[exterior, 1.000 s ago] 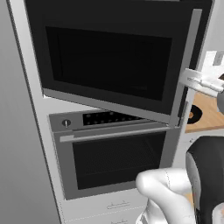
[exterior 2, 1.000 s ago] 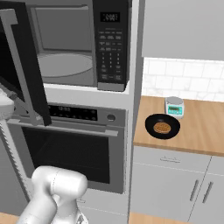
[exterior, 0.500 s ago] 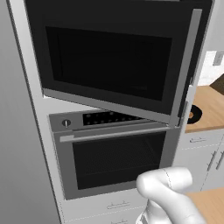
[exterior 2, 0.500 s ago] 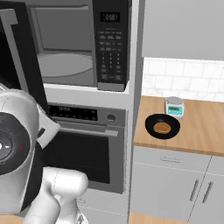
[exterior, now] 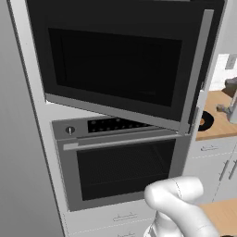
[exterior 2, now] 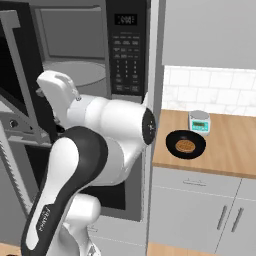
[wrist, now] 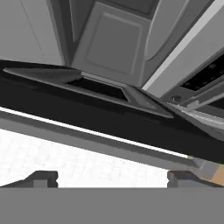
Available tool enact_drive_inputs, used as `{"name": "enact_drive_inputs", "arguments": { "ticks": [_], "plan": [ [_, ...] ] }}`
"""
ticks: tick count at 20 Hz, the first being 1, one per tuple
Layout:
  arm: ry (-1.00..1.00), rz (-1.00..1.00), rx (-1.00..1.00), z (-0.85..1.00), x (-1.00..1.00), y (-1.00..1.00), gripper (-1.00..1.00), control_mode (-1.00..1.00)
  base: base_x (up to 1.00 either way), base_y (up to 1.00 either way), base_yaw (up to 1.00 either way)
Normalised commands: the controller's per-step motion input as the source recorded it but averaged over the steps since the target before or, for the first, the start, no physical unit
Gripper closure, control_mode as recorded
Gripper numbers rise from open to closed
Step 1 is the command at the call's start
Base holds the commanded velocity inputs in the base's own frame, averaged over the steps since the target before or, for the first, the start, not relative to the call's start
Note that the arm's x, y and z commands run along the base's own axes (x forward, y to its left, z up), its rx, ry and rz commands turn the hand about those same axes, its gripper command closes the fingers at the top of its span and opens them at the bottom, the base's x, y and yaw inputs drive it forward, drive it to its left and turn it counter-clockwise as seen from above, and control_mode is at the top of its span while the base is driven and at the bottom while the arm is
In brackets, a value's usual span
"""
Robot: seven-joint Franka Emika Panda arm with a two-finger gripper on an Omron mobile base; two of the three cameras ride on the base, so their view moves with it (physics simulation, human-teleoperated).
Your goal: Open the microwave, place the bowl with waffle inside the microwave, then close the microwave door and turn it on.
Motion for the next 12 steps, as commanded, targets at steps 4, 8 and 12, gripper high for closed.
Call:
{"name": "enact_drive_inputs", "arguments": {
  "ticks": [4,8,12],
  "plan": [
    [0.0,0.01,0.11,-0.08,0.55,-0.03,-1.0,-1.0,0.0,0.0,0.0],
    [0.02,0.0,0.05,-0.12,0.53,0.0,-1.0,-1.0,0.0,0.0,0.0],
    [0.0,0.0,0.01,-0.2,0.58,0.0,-1.0,-1.0,0.0,0.0,0.0]
  ]
}}
